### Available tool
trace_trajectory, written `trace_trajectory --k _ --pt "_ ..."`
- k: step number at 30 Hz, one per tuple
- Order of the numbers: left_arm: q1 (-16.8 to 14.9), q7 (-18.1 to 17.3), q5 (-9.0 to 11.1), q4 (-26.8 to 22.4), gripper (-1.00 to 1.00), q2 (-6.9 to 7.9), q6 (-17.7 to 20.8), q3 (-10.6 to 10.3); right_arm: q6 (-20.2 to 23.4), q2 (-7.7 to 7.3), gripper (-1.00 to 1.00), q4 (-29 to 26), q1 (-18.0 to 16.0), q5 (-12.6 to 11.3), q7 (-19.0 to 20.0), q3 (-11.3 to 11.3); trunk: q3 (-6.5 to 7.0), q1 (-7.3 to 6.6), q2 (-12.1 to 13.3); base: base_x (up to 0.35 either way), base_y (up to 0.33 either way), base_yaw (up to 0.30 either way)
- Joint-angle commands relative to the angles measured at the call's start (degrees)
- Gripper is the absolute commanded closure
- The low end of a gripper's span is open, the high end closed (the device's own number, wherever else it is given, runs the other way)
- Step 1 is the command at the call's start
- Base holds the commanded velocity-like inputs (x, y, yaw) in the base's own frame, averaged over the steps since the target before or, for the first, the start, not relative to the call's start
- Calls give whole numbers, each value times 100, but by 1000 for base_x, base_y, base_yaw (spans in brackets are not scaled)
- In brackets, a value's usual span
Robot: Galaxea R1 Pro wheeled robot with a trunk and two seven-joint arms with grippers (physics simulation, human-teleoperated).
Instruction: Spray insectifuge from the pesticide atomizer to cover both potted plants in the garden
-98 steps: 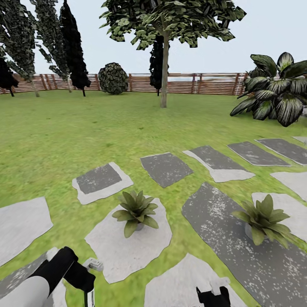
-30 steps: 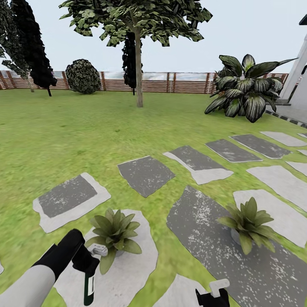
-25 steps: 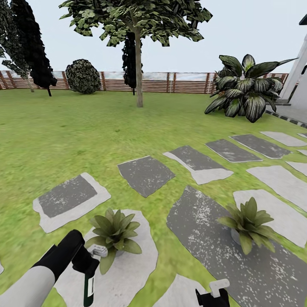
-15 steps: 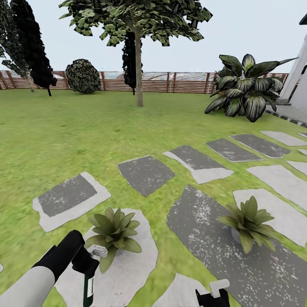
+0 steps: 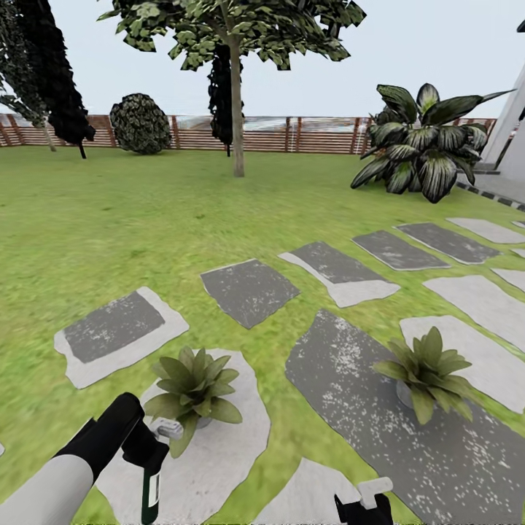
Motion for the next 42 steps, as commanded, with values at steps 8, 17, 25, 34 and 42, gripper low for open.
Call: trace_trajectory --k 8,17,25,34,42 --pt "-27 -60 -62 -10 100 54 13 -4 -17 -2 -100 6 -3 14 1 17 -23 -1 -2 1 0 0" --pt "-32 -60 -58 -17 100 -5 5 -16 -17 -2 -100 3 -3 14 1 17 -23 -1 -2 224 0 0" --pt "-22 -60 -59 -19 100 -4 20 -17 -17 -2 -100 7 -3 14 -1 17 -23 -1 -2 13 -203 121" --pt "-292 -83 -142 11 100 37 38 -15 -17 -2 -100 2 -3 14 -3 17 -23 -1 -2 -51 -121 223" --pt "-1423 -491 -439 729 100 -118 161 -345 -17 -2 -100 2 -3 21 11 17 -23 -1 -2 -1 -1 8"
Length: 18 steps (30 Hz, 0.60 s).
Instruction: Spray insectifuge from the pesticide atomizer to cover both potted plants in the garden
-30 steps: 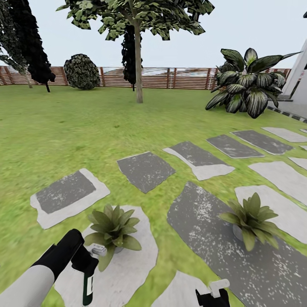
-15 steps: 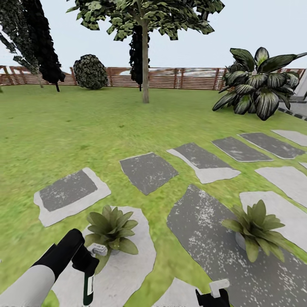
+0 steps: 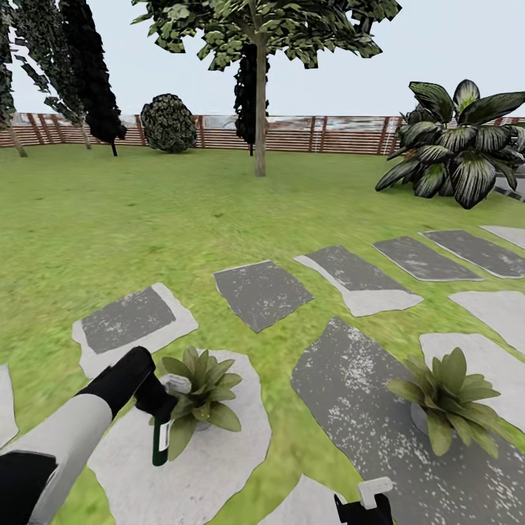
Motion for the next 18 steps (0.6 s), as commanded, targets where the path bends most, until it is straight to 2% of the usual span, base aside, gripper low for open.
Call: trace_trajectory --k 1,4,5,8,13,18 --pt "-45 -109 -59 48 100 1 12 -155 -17 -2 -100 3 -3 15 4 17 -5 -1 -2 0 0 0" --pt "-94 -398 -64 137 100 12 13 -469 -17 -2 -100 2 -3 21 8 17 -5 -1 -2 0 0 0" --pt "-90 -502 -67 145 100 17 11 -508 -17 -2 -100 2 -3 23 8 19 -5 -1 -2 0 0 0" --pt "-54 -753 -79 154 100 28 1 -569 -17 -4 -100 2 -3 25 5 24 -5 -1 -2 0 0 0" --pt "-29 -803 -88 157 100 60 -10 -585 -17 -10 -100 3 -3 25 0 26 -5 -1 -2 0 0 0" --pt "-31 -808 -96 150 100 30 -13 -592 -17 -2 -100 2 -3 25 -7 26 -5 -1 -2 123 -216 39"
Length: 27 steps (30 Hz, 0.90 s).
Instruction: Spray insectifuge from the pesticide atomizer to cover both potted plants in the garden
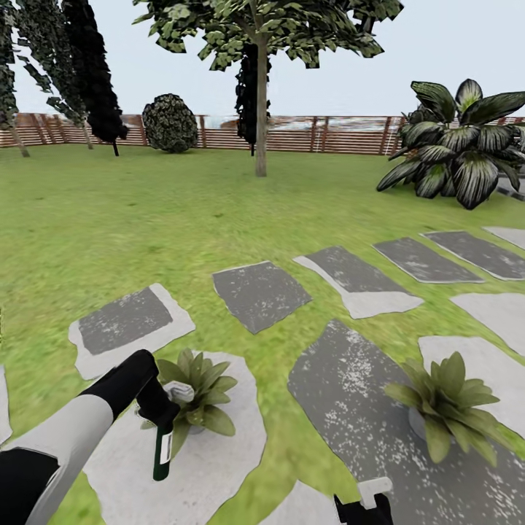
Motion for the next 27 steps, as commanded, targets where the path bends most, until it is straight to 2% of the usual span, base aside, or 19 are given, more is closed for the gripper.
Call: trace_trajectory --k 1,11,15,19,23,27 --pt "-3 -59 -54 -14 100 -4 34 -15 -15 5 -100 2 -2 10 2 15 -5 0 -2 139 -241 227" --pt "6 -59 -59 -16 100 7 35 -14 -15 32 -100 8 -2 7 2 15 -5 0 -2 165 -241 253" --pt "109 -59 -170 -11 100 4 24 -49 -15 28 -100 4 -2 7 2 13 -5 0 -2 48 -77 42" --pt "374 -59 -281 -11 100 -4 10 -81 -15 25 -100 4 -2 7 2 12 -5 0 -2 7 -11 6" --pt "565 -53 -298 -11 100 0 -14 -85 -15 25 -100 5 -2 7 2 12 -5 0 -2 1 -1 1" --pt "607 -43 -297 -62 100 9 -18 -78 -15 24 -100 5 -2 7 2 12 -5 0 -2 0 0 0"
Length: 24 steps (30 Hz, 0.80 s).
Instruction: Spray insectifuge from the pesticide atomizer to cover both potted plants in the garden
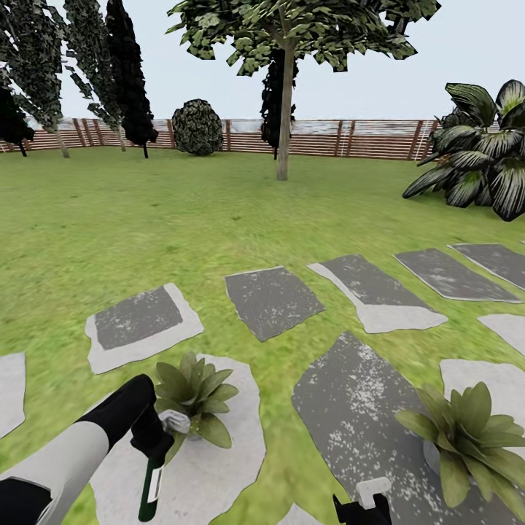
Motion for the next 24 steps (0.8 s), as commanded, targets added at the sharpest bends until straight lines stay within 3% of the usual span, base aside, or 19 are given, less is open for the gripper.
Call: trace_trajectory --k 1,13,24 --pt "0 -58 -52 -22 100 4 30 -8 -17 -2 -100 3 -3 15 2 17 -5 -1 -2 0 0 0" --pt "-7 -50 -52 -57 100 3 43 3 -17 -1 -100 7 -3 15 2 18 -5 -1 -2 104 -111 0" --pt "-263 -77 -43 -70 100 11 97 9 -17 1 -100 3 -3 15 2 17 -5 -1 -2 9 -10 0"
